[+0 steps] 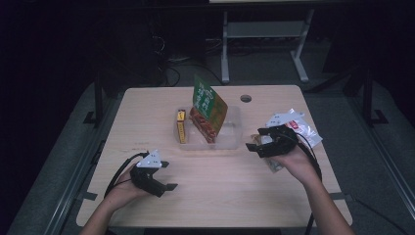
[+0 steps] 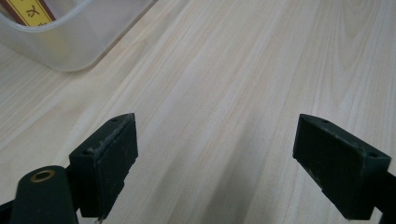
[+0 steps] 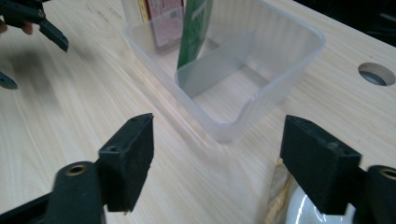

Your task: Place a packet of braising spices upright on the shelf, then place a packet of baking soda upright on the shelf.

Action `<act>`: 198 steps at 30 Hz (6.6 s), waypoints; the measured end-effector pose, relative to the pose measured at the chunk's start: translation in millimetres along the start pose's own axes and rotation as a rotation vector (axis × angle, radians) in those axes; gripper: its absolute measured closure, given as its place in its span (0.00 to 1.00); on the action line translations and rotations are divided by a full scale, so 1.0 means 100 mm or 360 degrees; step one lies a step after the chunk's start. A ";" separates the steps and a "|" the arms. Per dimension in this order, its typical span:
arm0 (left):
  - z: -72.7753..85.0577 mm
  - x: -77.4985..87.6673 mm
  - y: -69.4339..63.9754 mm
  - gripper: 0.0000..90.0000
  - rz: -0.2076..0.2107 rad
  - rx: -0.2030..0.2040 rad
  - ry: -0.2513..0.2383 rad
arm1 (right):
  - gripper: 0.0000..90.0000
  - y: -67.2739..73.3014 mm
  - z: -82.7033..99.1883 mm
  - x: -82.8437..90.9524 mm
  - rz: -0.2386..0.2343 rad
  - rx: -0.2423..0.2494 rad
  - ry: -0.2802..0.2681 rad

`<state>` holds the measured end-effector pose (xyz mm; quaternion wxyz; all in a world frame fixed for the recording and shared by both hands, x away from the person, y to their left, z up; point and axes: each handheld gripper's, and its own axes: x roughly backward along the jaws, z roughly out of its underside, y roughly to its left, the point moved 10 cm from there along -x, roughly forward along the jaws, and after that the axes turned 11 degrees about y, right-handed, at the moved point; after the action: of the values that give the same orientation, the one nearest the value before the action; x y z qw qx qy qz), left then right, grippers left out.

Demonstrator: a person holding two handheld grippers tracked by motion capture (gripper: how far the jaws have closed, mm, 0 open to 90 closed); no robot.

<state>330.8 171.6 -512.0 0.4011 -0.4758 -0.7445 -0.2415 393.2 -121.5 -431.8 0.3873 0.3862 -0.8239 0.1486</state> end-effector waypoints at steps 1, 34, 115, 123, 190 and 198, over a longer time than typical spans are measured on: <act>0.00 -0.01 0.00 0.15 0.0002 -0.0003 0.0003 | 0.31 -0.03 0.09 -0.03 0.0003 -0.0022 0.0002; -0.03 0.04 0.02 0.15 -0.0005 0.0021 -0.0039 | 0.77 -0.90 0.81 -0.13 0.0215 -0.0411 0.0046; -0.05 0.03 -0.03 0.15 0.0013 -0.0017 -0.0021 | 1.00 0.76 0.69 -0.67 -0.0408 0.0521 0.0443; -0.05 0.03 -0.04 0.15 0.0023 -0.0002 -0.0033 | 1.00 0.69 0.58 -0.76 -0.0285 0.0534 0.0424; -0.69 -0.60 -0.45 0.87 0.0448 -0.0255 0.0161 | 0.35 0.62 0.88 -0.44 -0.0427 -0.0038 0.0303; -0.70 -0.53 -0.47 0.98 0.0396 -0.0299 0.0113 | 0.35 0.63 0.83 -0.51 -0.0490 -0.0052 0.0282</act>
<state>326.2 72.0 -515.0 0.4078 -0.5910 -0.6393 -0.2751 323.3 -98.9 -520.7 0.4829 0.4868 -0.7199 0.1077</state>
